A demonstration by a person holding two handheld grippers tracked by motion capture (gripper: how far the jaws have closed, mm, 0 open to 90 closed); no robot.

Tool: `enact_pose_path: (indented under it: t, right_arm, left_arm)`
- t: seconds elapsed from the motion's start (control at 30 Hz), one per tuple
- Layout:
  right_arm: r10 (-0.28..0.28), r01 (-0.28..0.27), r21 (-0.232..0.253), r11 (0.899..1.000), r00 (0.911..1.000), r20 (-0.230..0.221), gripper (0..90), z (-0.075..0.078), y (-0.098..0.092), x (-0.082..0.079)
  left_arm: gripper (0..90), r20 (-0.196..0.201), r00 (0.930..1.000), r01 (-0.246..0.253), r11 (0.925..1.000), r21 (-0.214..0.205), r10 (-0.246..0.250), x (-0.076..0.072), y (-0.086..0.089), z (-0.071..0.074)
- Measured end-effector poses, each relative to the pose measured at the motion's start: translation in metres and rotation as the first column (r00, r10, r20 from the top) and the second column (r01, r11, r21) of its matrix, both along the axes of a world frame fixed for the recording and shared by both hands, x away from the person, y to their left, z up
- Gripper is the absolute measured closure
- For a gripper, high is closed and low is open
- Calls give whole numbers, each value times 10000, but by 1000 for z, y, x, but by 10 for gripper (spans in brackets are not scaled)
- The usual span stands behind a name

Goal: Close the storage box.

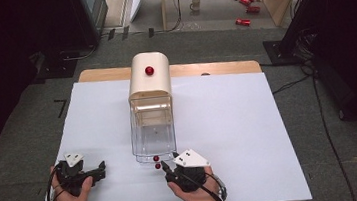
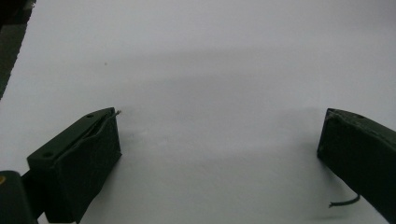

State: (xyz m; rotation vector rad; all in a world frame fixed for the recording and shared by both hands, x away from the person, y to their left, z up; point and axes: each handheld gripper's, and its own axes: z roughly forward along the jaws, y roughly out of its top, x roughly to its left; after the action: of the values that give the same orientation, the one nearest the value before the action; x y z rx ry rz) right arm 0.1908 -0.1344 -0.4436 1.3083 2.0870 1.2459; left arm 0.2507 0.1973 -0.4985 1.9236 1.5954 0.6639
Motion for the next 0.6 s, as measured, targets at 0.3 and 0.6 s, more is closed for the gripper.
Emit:
enact_pose_path:
  t: [0.3,0.6]
  right_arm:
    - [301,-297,190,9994,9994,-189,701,-6,10,2]
    - [432,-423,269,9987,9985,-332,762,-11,16,5]
  left_arm:
    - [0,-4,10000,3,10000,1,-3,0,0,0]
    - [0,-3,10000,2,10000,1,-2,0,0,0]
